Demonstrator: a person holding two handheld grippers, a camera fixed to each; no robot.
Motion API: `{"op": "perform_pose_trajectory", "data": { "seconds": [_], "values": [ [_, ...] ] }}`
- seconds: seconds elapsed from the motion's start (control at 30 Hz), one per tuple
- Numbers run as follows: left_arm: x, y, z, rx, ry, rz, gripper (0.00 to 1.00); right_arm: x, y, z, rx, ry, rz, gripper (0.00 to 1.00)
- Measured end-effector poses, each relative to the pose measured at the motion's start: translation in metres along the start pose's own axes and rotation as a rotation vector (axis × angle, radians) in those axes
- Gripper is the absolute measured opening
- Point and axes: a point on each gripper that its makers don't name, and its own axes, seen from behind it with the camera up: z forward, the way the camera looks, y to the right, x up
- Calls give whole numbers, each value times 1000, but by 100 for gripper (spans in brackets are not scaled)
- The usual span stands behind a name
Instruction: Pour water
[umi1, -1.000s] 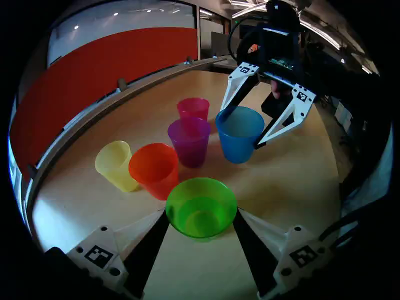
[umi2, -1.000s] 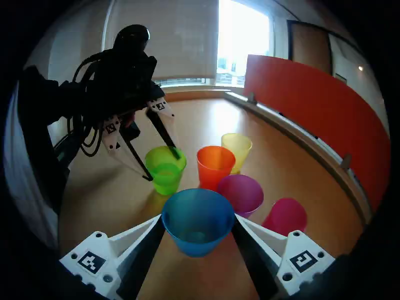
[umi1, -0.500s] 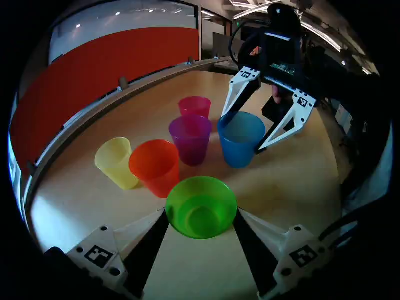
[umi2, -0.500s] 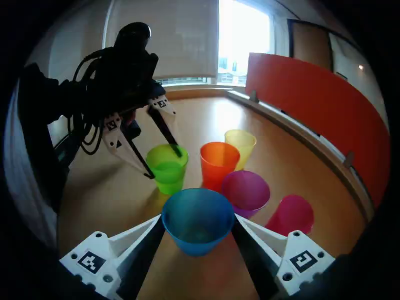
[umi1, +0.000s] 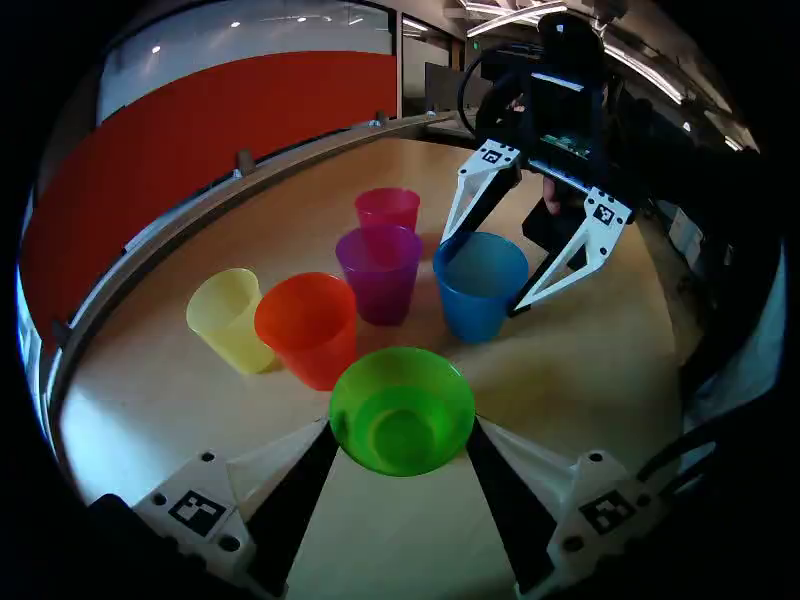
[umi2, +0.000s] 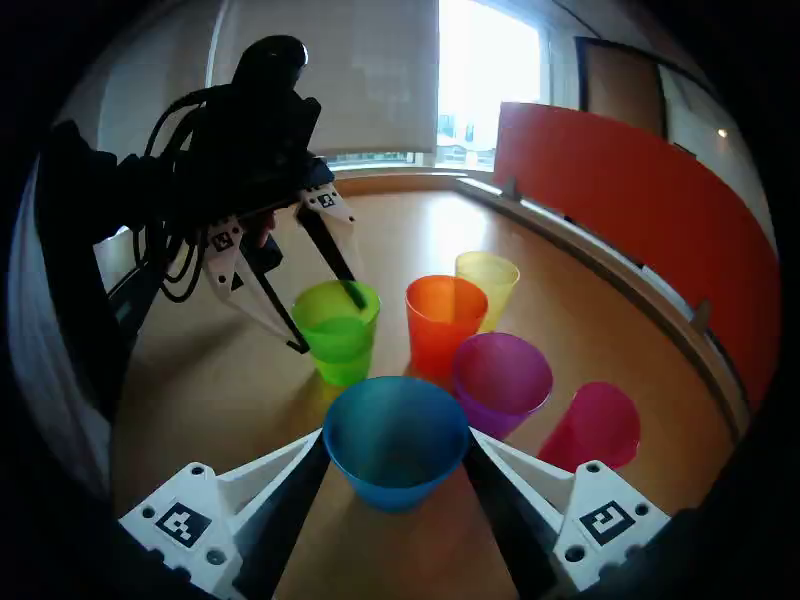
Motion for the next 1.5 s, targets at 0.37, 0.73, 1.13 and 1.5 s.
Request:
{"op": "perform_pose_trajectory", "data": {
  "seconds": [0.37,0.73,1.13,1.5],
  "values": [
    [-13,4,5,-2,-40,16,87,-7,-1,4,1,-2,4,94],
    [-20,0,-2,18,-47,2,87,-18,0,1,-14,-20,14,100],
    [-32,-2,-20,63,-48,-18,87,-31,-1,-18,-57,-27,31,100],
    [-43,-8,-46,141,-21,-53,87,-38,-3,-41,-118,-8,66,100]
  ]
}}
